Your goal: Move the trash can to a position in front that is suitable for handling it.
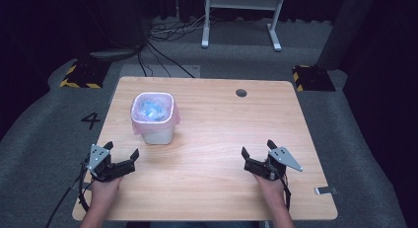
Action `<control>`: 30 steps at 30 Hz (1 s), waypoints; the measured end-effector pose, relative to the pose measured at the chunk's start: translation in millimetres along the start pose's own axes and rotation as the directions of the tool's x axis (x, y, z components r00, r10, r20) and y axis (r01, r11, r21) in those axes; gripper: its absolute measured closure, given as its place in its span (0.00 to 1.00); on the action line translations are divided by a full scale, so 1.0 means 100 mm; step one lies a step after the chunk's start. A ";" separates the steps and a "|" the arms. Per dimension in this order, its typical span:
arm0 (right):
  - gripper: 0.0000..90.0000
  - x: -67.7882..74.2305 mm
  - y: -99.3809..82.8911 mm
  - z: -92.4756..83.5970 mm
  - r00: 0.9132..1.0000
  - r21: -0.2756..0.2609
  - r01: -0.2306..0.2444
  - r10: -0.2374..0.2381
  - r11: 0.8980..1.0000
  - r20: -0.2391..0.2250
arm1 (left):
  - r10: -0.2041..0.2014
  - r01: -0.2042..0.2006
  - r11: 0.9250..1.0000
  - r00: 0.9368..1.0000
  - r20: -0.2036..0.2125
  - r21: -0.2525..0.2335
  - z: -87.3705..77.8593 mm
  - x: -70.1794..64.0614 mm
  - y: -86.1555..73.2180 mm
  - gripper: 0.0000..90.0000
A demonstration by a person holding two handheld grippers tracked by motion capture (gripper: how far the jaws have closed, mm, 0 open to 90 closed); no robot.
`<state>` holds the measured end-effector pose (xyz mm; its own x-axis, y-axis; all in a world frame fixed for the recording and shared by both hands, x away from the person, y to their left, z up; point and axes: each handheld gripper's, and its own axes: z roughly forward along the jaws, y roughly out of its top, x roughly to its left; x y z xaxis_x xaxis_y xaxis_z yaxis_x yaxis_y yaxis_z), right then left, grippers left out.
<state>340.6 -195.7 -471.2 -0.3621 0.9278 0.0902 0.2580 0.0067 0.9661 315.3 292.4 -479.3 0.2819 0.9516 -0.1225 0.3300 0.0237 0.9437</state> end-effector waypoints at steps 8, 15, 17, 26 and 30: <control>0.00 0.16 0.12 0.26 0.999 0.008 0.007 -0.007 1.000 -0.036 | 0.006 -0.006 1.000 1.000 -0.026 -0.001 0.01 0.09 0.03 0.00; 0.00 0.29 0.25 0.52 0.998 0.025 0.007 -0.005 1.000 -0.057 | 0.008 -0.008 1.000 0.999 -0.049 -0.006 0.07 0.21 0.12 0.00; 0.00 0.35 0.30 0.61 0.998 0.026 0.007 -0.005 1.000 -0.067 | 0.004 -0.004 1.000 0.999 -0.054 0.005 0.11 0.25 0.14 0.00; 0.00 0.59 0.44 1.03 0.993 0.050 -0.001 0.007 0.999 -0.117 | -0.009 0.010 1.000 0.997 -0.074 0.014 0.27 0.39 0.25 0.00; 0.00 0.72 0.50 1.19 0.990 0.062 -0.016 0.025 0.998 -0.138 | -0.024 0.025 1.000 0.997 -0.075 0.013 0.35 0.44 0.32 0.00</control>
<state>433.7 -84.6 -445.2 -0.4756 0.8674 0.1463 0.3191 0.0151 0.9476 369.4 324.3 -465.0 0.2056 0.9711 -0.1214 0.3491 0.0432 0.9361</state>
